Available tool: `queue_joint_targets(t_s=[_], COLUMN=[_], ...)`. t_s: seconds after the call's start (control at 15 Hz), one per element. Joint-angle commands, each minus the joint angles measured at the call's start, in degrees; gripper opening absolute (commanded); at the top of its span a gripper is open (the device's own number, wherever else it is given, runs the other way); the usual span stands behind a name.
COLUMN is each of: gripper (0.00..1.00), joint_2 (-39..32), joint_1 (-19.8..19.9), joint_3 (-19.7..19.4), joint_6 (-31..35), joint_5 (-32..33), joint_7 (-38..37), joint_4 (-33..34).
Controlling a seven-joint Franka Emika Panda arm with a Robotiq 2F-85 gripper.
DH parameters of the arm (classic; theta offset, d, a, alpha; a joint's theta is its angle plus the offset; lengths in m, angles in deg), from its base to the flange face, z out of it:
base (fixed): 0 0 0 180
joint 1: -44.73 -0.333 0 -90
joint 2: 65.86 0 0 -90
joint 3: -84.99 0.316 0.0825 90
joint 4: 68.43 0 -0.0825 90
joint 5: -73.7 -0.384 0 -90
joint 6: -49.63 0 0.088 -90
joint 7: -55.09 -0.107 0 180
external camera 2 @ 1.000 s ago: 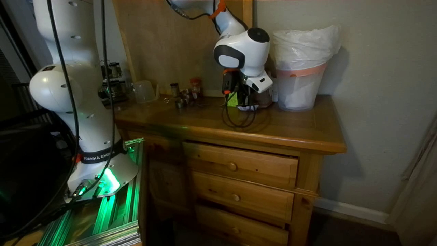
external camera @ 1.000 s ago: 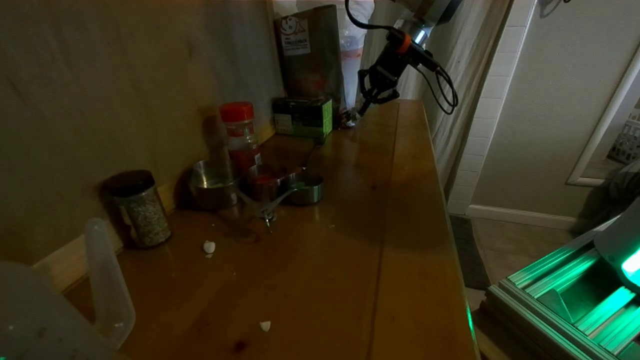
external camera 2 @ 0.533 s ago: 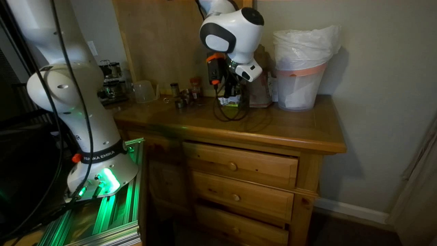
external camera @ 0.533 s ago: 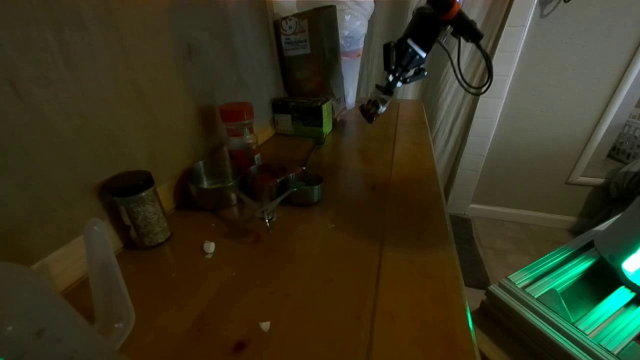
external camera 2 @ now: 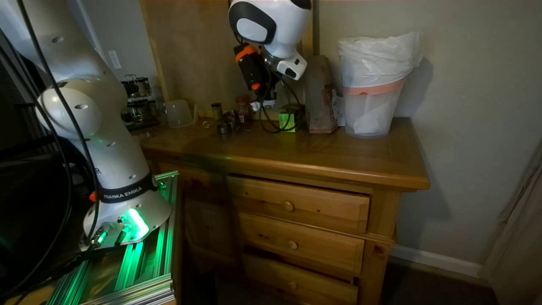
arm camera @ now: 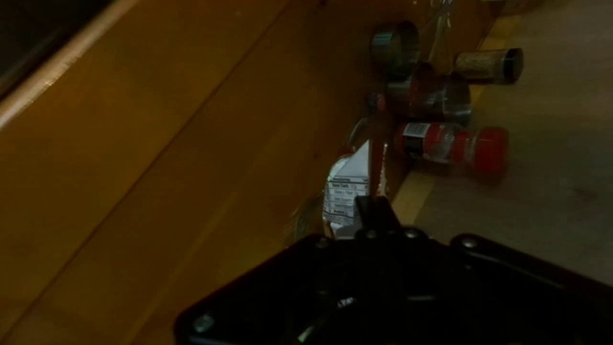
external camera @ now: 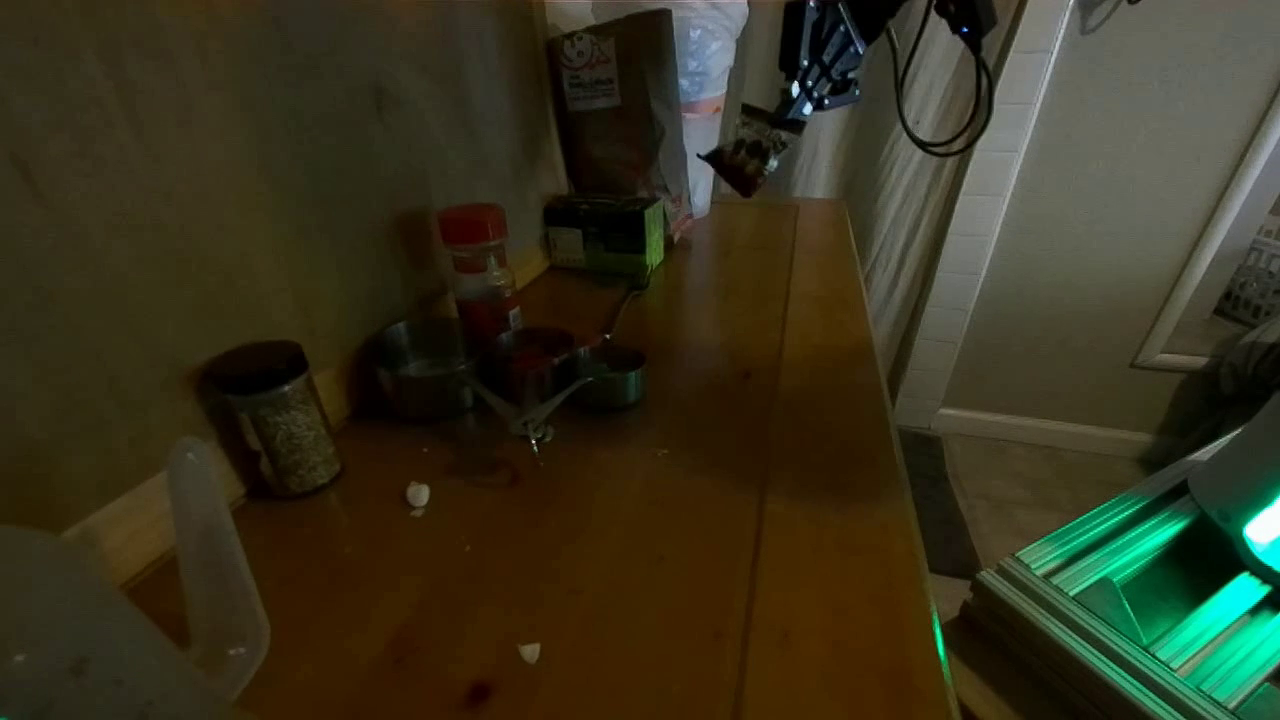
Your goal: Put the snack packet on the tea box
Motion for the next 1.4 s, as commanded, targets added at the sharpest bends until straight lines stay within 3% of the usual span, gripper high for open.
queue_joint_targets(t_s=[0.0,0.27,0.33,0.4,0.53,0.8,1.13,1.33], gripper=[0.0,0.0,0.0,0.01,0.0,0.0,0.0,0.0], joint_2=[-0.8,-3.8,-4.9,-1.8,-3.1,-5.3,-8.6,-10.3], joint_1=[-3.7,-6.3,-6.1,-5.9,-6.0,-5.9,-6.2,-6.5], joint_3=[2.3,4.6,4.8,4.6,4.8,4.7,5.7,6.3], joint_6=[4.8,12.7,11.0,10.7,10.7,14.8,18.7,21.6], joint_5=[-6.7,-15.0,-11.6,-11.5,-11.5,-23.3,-25.5,-31.1], joint_7=[2.5,2.6,1.2,1.3,1.3,-0.7,-4.9,-3.1], joint_4=[0.9,4.3,5.8,2.6,4.0,4.8,5.5,6.0])
